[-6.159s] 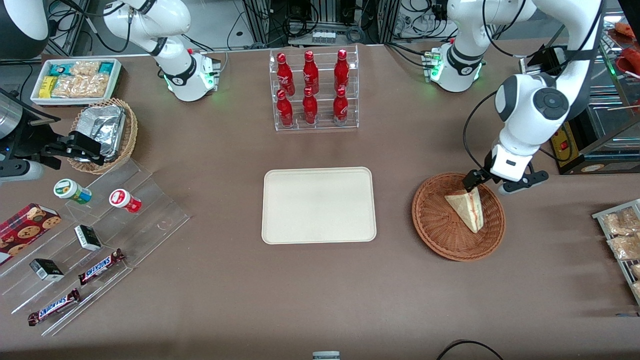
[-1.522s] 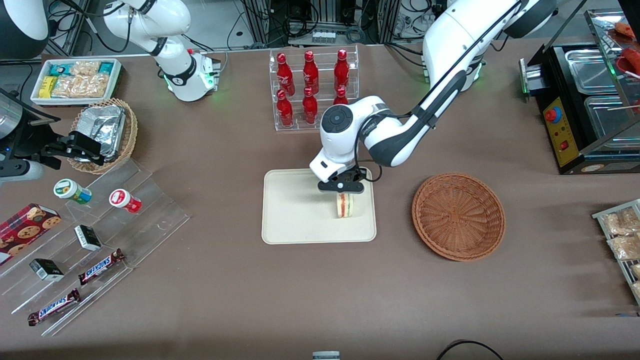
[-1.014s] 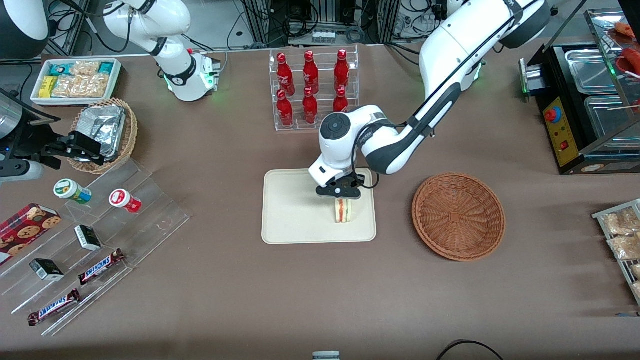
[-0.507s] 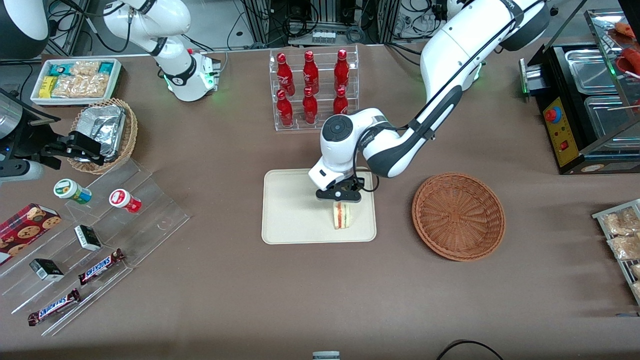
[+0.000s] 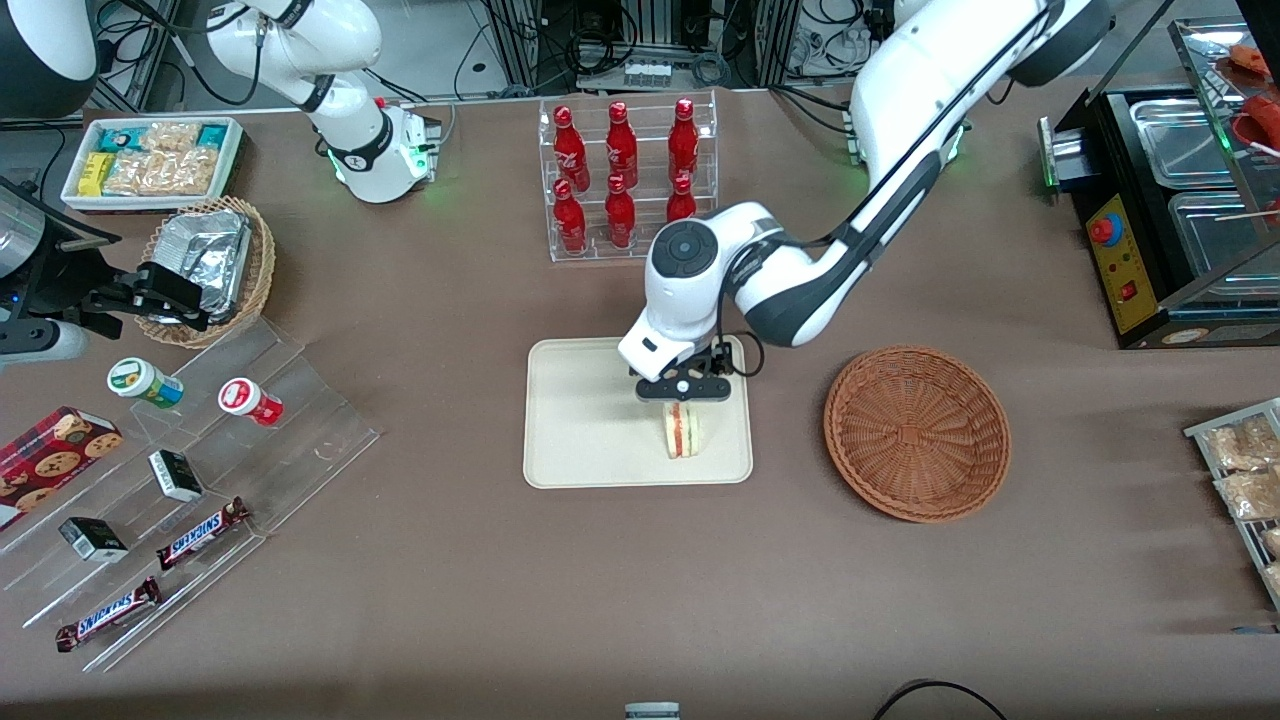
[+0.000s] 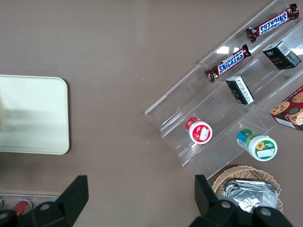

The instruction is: Place sandwich from basket to tray

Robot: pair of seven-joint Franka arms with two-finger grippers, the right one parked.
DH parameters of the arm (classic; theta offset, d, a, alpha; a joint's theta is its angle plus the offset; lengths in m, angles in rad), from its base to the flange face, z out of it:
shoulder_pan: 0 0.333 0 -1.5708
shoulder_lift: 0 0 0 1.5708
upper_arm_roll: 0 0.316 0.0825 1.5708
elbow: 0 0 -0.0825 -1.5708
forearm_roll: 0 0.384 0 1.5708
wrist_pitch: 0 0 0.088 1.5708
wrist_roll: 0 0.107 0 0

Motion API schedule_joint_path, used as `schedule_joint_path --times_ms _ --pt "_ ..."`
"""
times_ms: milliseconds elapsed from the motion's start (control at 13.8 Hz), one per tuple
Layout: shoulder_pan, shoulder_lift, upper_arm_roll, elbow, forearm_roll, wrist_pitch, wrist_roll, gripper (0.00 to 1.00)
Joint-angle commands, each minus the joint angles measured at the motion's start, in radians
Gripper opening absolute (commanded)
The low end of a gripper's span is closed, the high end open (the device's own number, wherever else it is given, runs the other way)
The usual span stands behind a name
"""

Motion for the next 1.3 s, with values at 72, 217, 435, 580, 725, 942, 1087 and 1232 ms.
schedule_joint_path --times_ms 72,217,435,580,725,942,1087,1232 --pt "0.000 -0.114 0.008 -0.008 -0.037 -0.107 -0.015 1.00" --pt "0.000 -0.167 0.025 -0.012 -0.038 -0.121 -0.005 1.00" --pt "0.000 -0.236 0.064 -0.014 -0.107 -0.145 0.023 1.00" --pt "0.000 -0.298 0.112 -0.014 -0.185 -0.150 0.070 1.00" --pt "0.041 -0.362 0.138 -0.011 -0.213 -0.206 0.132 1.00" --pt "0.075 -0.445 0.161 -0.006 -0.215 -0.283 0.242 1.00" --pt "0.076 -0.467 0.238 0.020 -0.285 -0.302 0.293 1.00" --pt "0.078 -0.467 0.314 0.081 -0.348 -0.376 0.416 1.00"
